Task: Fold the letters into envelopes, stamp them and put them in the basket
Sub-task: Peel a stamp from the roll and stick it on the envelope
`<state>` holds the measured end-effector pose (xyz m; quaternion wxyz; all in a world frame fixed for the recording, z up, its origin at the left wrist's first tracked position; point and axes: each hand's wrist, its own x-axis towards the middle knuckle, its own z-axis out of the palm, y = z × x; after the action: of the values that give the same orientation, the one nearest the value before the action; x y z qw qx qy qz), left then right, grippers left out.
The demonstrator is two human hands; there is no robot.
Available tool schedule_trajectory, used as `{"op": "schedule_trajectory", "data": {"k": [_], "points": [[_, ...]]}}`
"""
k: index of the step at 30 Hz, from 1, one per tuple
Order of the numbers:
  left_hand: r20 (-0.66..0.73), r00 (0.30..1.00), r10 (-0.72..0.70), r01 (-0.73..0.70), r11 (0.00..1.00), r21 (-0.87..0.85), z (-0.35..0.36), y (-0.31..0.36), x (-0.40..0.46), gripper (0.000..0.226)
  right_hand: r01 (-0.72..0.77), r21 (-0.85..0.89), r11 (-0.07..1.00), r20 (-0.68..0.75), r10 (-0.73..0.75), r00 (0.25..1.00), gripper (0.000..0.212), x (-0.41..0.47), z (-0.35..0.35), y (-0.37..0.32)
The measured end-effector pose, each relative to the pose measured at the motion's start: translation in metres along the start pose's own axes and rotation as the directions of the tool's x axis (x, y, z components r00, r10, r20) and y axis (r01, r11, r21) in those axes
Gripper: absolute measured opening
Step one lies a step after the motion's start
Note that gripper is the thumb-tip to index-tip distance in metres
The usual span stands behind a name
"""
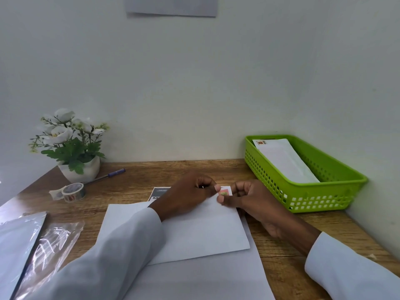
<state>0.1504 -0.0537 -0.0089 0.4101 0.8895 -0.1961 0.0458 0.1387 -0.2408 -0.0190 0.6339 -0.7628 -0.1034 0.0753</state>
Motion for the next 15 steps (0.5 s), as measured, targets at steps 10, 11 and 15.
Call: {"op": "schedule_trajectory", "data": {"k": [10, 11, 15], "points": [[0.129, 0.988, -0.084, 0.101, 0.987, -0.126, -0.015, -0.011, -0.002, 0.009, -0.001, 0.058, 0.998, -0.041, 0.003, 0.999, 0.009, 0.000, -0.001, -0.003], [0.116, 0.989, -0.089, 0.102, 0.989, -0.110, -0.016, -0.012, -0.002, 0.010, -0.010, 0.058, 0.998, -0.028, 0.012, 1.000, 0.013, 0.000, -0.001, -0.003], [0.129, 0.990, -0.061, 0.067, 0.997, -0.042, -0.015, -0.011, -0.003, 0.012, -0.025, 0.002, 1.000, 0.001, 0.025, 1.000, 0.024, -0.002, -0.001, -0.002]]}}
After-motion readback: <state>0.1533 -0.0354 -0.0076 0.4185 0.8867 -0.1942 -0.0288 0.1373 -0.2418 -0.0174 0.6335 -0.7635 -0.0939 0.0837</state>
